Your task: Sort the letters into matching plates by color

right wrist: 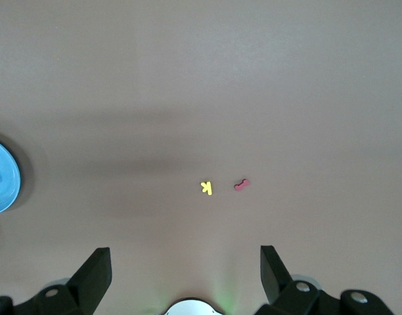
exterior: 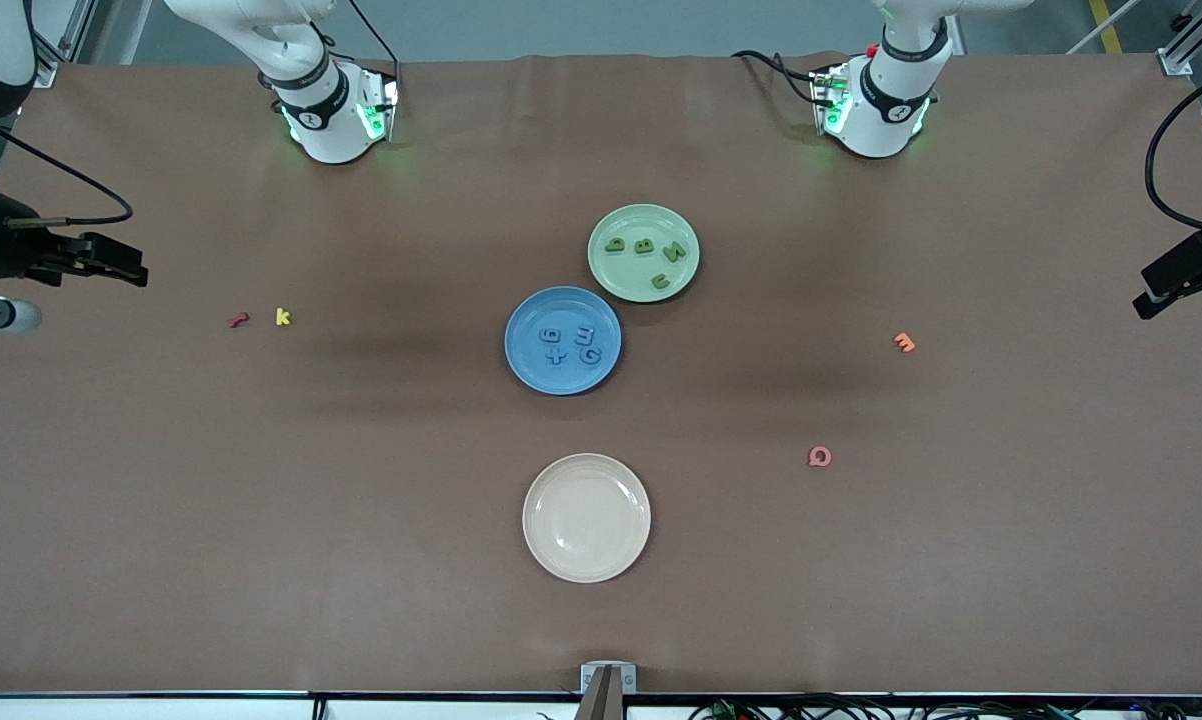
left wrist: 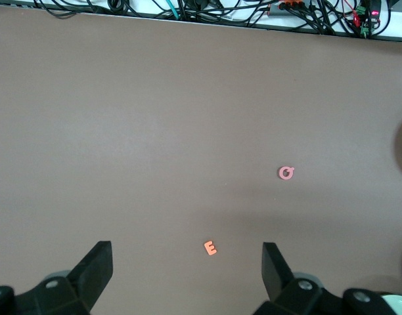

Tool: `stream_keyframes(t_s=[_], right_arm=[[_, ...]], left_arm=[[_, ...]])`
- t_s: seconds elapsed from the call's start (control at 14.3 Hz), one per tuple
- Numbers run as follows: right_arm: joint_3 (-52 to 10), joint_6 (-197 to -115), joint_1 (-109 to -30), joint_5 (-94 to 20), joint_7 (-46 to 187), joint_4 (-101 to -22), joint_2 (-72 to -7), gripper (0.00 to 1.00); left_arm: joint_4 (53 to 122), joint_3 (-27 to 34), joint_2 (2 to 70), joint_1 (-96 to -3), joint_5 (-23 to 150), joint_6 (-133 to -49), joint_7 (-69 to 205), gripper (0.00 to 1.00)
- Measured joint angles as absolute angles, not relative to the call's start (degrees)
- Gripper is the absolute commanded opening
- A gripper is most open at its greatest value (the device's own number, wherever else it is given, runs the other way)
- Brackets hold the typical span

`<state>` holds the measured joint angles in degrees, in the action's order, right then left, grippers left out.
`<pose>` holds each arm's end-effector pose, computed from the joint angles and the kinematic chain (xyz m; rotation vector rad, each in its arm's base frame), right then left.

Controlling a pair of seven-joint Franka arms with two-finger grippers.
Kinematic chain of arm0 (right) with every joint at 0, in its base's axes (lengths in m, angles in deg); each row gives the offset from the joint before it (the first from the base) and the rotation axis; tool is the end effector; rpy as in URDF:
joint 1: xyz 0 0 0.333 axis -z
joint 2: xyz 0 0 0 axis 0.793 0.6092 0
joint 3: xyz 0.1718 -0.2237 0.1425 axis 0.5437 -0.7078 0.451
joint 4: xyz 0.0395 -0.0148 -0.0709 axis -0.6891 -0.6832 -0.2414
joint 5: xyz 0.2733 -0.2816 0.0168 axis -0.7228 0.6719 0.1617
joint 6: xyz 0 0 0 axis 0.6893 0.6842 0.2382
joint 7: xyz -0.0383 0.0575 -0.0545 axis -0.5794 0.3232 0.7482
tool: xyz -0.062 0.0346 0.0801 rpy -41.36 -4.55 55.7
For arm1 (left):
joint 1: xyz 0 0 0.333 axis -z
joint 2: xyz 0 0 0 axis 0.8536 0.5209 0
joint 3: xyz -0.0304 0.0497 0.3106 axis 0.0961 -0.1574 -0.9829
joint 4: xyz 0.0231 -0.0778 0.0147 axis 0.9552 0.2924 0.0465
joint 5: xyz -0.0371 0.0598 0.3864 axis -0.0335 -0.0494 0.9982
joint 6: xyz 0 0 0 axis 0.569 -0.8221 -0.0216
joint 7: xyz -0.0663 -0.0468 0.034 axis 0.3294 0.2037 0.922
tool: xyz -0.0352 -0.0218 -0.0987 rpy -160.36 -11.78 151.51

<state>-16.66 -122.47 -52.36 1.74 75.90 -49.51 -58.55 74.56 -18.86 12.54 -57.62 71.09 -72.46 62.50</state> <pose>0.5622 -0.0142 0.5937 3.0965 -0.0344 -0.2653 0.5790 0.0300 0.6448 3.1108 0.1208 0.2592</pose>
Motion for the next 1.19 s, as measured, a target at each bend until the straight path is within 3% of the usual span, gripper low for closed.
stream_keyframes(t_s=[0.56,1.19], right_arm=[[-16.4,-119.8,-52.5,1.7,80.2,-44.3,-58.6,1.0],[-16.3,-118.1,-52.5,0.6,80.2,-46.5,-61.1,1.0]], left_arm=[[76.0,-19.1,12.1,-57.7,71.1,-70.9,62.5,1.0],[79.9,-18.8,8.8,-58.7,71.1,-71.7,62.4,1.0]])
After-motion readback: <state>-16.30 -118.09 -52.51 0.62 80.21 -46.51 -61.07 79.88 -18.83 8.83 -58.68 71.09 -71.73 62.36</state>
